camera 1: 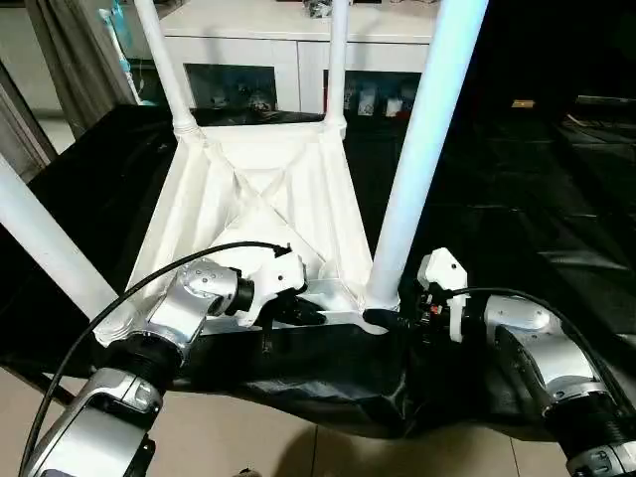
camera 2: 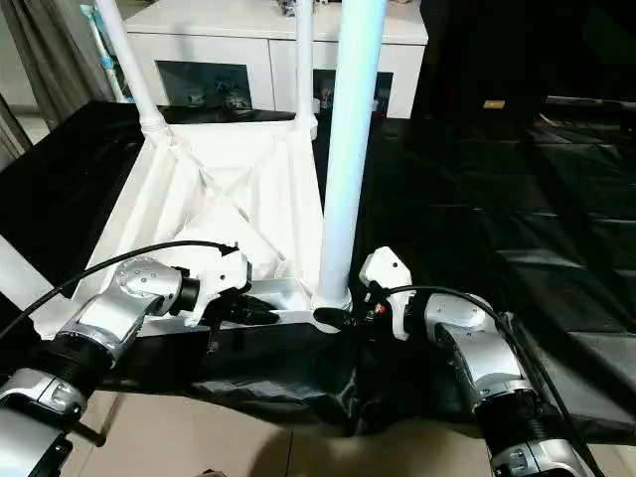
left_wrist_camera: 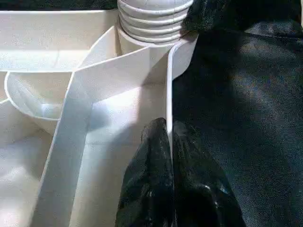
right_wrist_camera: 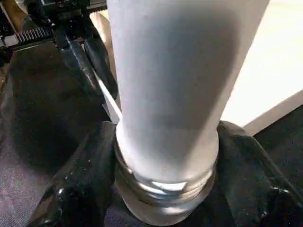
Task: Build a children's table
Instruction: Rotate leg to tighten
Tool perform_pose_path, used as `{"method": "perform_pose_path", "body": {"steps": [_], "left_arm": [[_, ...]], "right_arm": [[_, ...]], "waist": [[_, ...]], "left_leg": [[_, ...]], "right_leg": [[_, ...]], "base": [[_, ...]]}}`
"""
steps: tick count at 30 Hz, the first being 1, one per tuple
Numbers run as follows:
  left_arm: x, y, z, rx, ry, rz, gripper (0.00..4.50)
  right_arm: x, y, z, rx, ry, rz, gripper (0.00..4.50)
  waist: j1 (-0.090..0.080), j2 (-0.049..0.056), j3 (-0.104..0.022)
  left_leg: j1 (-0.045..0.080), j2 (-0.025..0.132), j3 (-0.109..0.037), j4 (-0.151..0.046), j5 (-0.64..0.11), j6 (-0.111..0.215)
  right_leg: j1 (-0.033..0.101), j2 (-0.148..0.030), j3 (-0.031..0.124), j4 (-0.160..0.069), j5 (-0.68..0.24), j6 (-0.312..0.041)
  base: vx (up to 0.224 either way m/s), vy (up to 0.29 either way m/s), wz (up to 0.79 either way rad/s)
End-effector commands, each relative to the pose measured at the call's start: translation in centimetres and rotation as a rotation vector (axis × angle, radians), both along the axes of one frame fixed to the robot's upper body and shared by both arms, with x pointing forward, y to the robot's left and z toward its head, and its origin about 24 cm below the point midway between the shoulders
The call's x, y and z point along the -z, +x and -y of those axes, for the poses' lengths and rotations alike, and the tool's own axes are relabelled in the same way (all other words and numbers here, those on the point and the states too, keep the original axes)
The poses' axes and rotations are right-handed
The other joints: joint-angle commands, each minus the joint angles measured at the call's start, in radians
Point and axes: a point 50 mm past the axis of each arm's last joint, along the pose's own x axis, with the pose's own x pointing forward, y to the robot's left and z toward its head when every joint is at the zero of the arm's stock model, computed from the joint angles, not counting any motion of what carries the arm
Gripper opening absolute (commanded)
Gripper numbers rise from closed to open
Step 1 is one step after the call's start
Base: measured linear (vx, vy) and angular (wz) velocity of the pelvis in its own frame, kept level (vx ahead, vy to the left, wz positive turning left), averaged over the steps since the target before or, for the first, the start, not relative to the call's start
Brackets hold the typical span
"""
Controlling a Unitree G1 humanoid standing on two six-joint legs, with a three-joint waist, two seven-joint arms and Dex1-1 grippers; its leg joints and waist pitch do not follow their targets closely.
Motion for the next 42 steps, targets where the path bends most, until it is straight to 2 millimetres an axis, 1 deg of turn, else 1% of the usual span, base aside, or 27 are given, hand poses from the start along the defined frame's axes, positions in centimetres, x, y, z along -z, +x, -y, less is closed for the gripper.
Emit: {"method": "perform_pose_path", "body": {"steps": [1, 7, 10, 11, 12, 13, 14, 15, 16, 17, 19, 20, 21, 22, 23, 25, 26, 27, 29, 31, 32, 34, 36, 37, 40, 41, 42], "left_arm": [[0.9, -0.1, -0.9, -0.029, 0.054, -0.027, 0.00], [0.9, -0.2, -0.9, -0.025, 0.056, -0.029, 0.00], [1.1, -0.1, -1.0, -0.053, 0.065, -0.033, 0.00], [1.3, 0.1, -1.0, -0.088, 0.074, -0.034, 0.00], [1.4, 0.1, -1.0, -0.089, 0.074, -0.034, 0.00], [1.6, 0.3, -1.0, -0.126, 0.085, -0.031, 0.00], [1.8, 0.6, -0.6, -0.178, 0.087, -0.024, 0.00], [2.0, 1.0, -0.2, -0.227, 0.088, -0.017, 0.00], [2.0, 1.0, -0.2, -0.227, 0.088, -0.017, 0.00], [2.2, 1.4, 0.6, -0.286, 0.088, -0.012, 0.00], [2.2, 1.6, 1.0, -0.304, 0.089, -0.011, 0.00], [2.2, 2.0, 2.0, -0.356, 0.085, -0.001, 0.00], [2.2, 2.2, 2.5, -0.380, 0.081, 0.002, 0.00], [2.1, 2.5, 3.0, -0.406, 0.071, 0.003, 0.00], [2.0, 2.7, 3.6, -0.431, 0.060, 0.007, 0.00], [1.7, 3.1, 4.8, -0.477, 0.041, 0.014, 0.00], [1.7, 3.2, 5.4, -0.496, 0.039, 0.013, 0.00], [1.7, 3.2, 5.8, -0.506, 0.041, 0.017, 0.00], [1.8, 3.2, 6.3, -0.513, 0.047, 0.021, 0.00], [1.8, 3.2, 6.6, -0.507, 0.047, 0.023, 0.00], [1.7, 3.1, 6.7, -0.497, 0.042, 0.026, 0.00], [1.8, 3.1, 6.7, -0.493, 0.043, 0.024, 0.00], [1.8, 3.1, 6.5, -0.489, 0.049, 0.026, 0.00], [1.9, 3.1, 6.4, -0.486, 0.055, 0.028, 0.00], [1.9, 3.1, 6.0, -0.468, 0.064, 0.038, 0.00], [1.9, 3.0, 5.6, -0.446, 0.068, 0.043, 0.00], [1.9, 3.0, 5.6, -0.446, 0.068, 0.043, 0.00]], "right_arm": [[-0.1, 0.1, 0.0, 0.007, 0.024, -0.001, 2.69], [0.0, 0.1, 0.0, 0.018, 0.032, 0.000, 2.69], [0.2, 0.6, 0.0, 0.096, 0.043, 0.015, 2.69], [0.5, 1.3, 0.1, 0.188, 0.033, 0.024, 2.69], [0.5, 1.3, 0.1, 0.191, 0.032, 0.024, 2.69], [0.8, 1.7, 0.1, 0.250, 0.020, 0.030, 2.69], [1.2, 2.3, 0.0, 0.341, 0.032, 0.020, 2.69], [1.6, 2.7, -0.4, 0.420, 0.050, 0.008, 2.69], [1.6, 2.7, -0.4, 0.420, 0.050, 0.008, 2.69], [2.2, 3.1, -1.1, 0.524, 0.075, -0.018, 2.69], [2.4, 3.3, -1.5, 0.558, 0.080, -0.029, 2.69], [2.9, 3.6, -2.5, 0.612, 0.074, -0.043, 2.69], [3.0, 3.7, -2.9, 0.631, 0.069, -0.046, 2.69], [3.2, 4.0, -3.6, 0.663, 0.059, -0.049, 2.69], [3.3, 4.2, -4.0, 0.685, 0.051, -0.051, 2.69], [3.3, 4.6, -4.6, 0.745, 0.039, -0.047, 2.69], [3.2, 4.8, -5.1, 0.766, 0.045, -0.052, 2.69], [3.1, 5.0, -5.4, 0.780, 0.048, -0.053, 2.69], [3.0, 5.2, -6.1, 0.784, 0.051, -0.050, 2.69], [3.0, 5.2, -6.6, 0.765, 0.036, -0.043, 2.69], [3.1, 5.1, -6.8, 0.745, 0.016, -0.034, 2.69], [3.0, 5.1, -7.0, 0.729, 0.036, -0.032, 2.69], [2.8, 5.2, -7.0, 0.725, 0.067, -0.026, 3.25], [2.7, 5.2, -6.9, 0.724, 0.079, -0.018, 3.25], [2.3, 5.3, -6.5, 0.714, 0.105, 0.001, 3.56], [1.9, 5.5, -5.6, 0.707, 0.103, 0.031, 3.65], [1.9, 5.5, -5.6, 0.707, 0.103, 0.031, 3.65]], "waist": [[-0.002, -0.009, -0.050], [-0.003, -0.009, -0.050], [-0.004, -0.006, -0.050], [-0.008, -0.006, -0.049], [-0.014, -0.005, -0.047], [-0.016, -0.006, -0.047], [-0.021, -0.007, -0.047], [-0.032, -0.011, -0.045], [-0.035, -0.008, -0.043], [-0.040, -0.011, -0.043], [-0.046, -0.009, -0.041], [-0.047, -0.009, -0.043], [-0.051, -0.006, -0.045], [-0.053, -0.012, -0.045], [-0.053, -0.007, -0.044], [-0.056, -0.006, -0.045], [-0.057, -0.007, -0.048], [-0.055, -0.006, -0.048], [-0.053, -0.011, -0.049], [-0.051, -0.011, -0.051], [-0.050, -0.014, -0.051], [-0.049, -0.014, -0.052], [-0.048, -0.014, -0.052], [-0.047, -0.016, -0.051], [-0.045, -0.017, -0.052], [-0.047, -0.018, -0.052], [-0.047, -0.018, -0.052]], "left_leg": [[0.013, 0.023, -0.016, -0.087, -0.364, 0.007], [0.013, 0.023, -0.017, -0.089, -0.369, 0.005], [0.014, 0.023, -0.017, -0.089, -0.376, 0.001], [0.011, 0.021, -0.018, -0.090, -0.381, -0.004], [0.011, 0.020, -0.020, -0.092, -0.391, -0.012], [0.012, 0.019, -0.021, -0.093, -0.397, -0.014], [0.015, 0.017, -0.021, -0.091, -0.406, -0.016], [0.014, 0.016, -0.021, -0.091, -0.417, -0.020], [0.015, 0.014, -0.022, -0.090, -0.423, -0.023], [0.018, 0.013, -0.024, -0.089, -0.433, -0.026], [0.017, 0.013, -0.028, -0.091, -0.440, -0.026], [0.020, 0.012, -0.028, -0.091, -0.441, -0.020], [0.020, 0.013, -0.030, -0.093, -0.439, -0.022], [0.017, 0.013, -0.029, -0.096, -0.434, -0.020], [0.017, 0.013, -0.030, -0.098, -0.435, -0.022], [0.019, 0.013, -0.029, -0.100, -0.449, -0.023], [0.019, 0.014, -0.029, -0.101, -0.445, -0.022], [0.017, 0.013, -0.029, -0.102, -0.438, -0.020], [0.021, 0.012, -0.024, -0.100, -0.442, -0.009], [0.020, 0.012, -0.023, -0.099, -0.427, -0.001], [0.015, 0.011, -0.022, -0.100, -0.410, 0.007], [0.015, 0.011, -0.021, -0.099, -0.402, 0.014], [0.018, 0.010, -0.019, -0.098, -0.403, 0.016], [0.019, 0.010, -0.019, -0.098, -0.404, 0.020], [0.015, 0.010, -0.020, -0.100, -0.389, 0.027], [0.014, 0.011, -0.020, -0.100, -0.387, 0.027], [0.014, 0.011, -0.020, -0.100, -0.387, 0.027]], "right_leg": [[0.031, -0.043, 0.029, -0.094, -0.372, -0.183], [0.031, -0.043, 0.028, -0.094, -0.371, -0.184], [0.029, -0.044, 0.029, -0.095, -0.375, -0.187], [0.030, -0.044, 0.028, -0.096, -0.388, -0.182], [0.030, -0.044, 0.026, -0.097, -0.410, -0.176], [0.030, -0.044, 0.025, -0.099, -0.424, -0.171], [0.026, -0.043, 0.025, -0.102, -0.444, -0.165], [0.025, -0.043, 0.025, -0.103, -0.467, -0.163], [0.022, -0.043, 0.023, -0.105, -0.490, -0.159], [0.021, -0.045, 0.021, -0.112, -0.539, -0.143], [0.020, -0.046, 0.018, -0.118, -0.584, -0.123], [0.019, -0.046, 0.017, -0.122, -0.587, -0.115], [0.021, -0.045, 0.014, -0.123, -0.568, -0.120], [0.023, -0.044, 0.014, -0.122, -0.551, -0.123], [0.023, -0.044, 0.012, -0.121, -0.534, -0.129], [0.022, -0.043, 0.011, -0.122, -0.509, -0.139], [0.025, -0.043, 0.012, -0.121, -0.477, -0.147], [0.027, -0.042, 0.012, -0.119, -0.445, -0.154], [0.024, -0.041, 0.017, -0.119, -0.402, -0.169], [0.025, -0.041, 0.020, -0.116, -0.374, -0.177], [0.030, -0.042, 0.021, -0.114, -0.355, -0.183], [0.031, -0.044, 0.021, -0.114, -0.351, -0.187], [0.030, -0.044, 0.021, -0.116, -0.361, -0.183], [0.029, -0.044, 0.021, -0.119, -0.375, -0.179], [0.033, -0.046, 0.020, -0.120, -0.393, -0.170], [0.033, -0.045, 0.020, -0.120, -0.398, -0.169], [0.033, -0.045, 0.020, -0.120, -0.398, -0.169]], "base": [[0.000, 0.000, 0.00], [0.000, 0.000, 0.00], [0.000, 0.000, 0.00], [0.000, 0.000, 0.00], [0.000, 0.000, 0.00], [0.000, 0.000, 0.00], [0.000, 0.000, 0.00], [0.000, 0.000, 0.00], [0.000, 0.000, 0.00], [0.000, 0.000, 0.00], [0.000, 0.000, 0.00], [0.000, 0.000, 0.00], [0.000, 0.000, 0.00], [0.000, 0.000, 0.00], [0.000, 0.000, 0.00], [0.000, 0.000, 0.00], [0.000, 0.000, 0.00], [0.000, 0.000, 0.00], [0.000, 0.000, 0.00], [0.000, 0.000, 0.00], [0.000, 0.000, 0.00], [0.000, 0.000, 0.00], [0.000, 0.000, 0.00], [0.000, 0.000, 0.00], [0.000, 0.000, 0.00], [0.000, 0.000, 0.00], [0.000, 0.000, 0.00]]}}
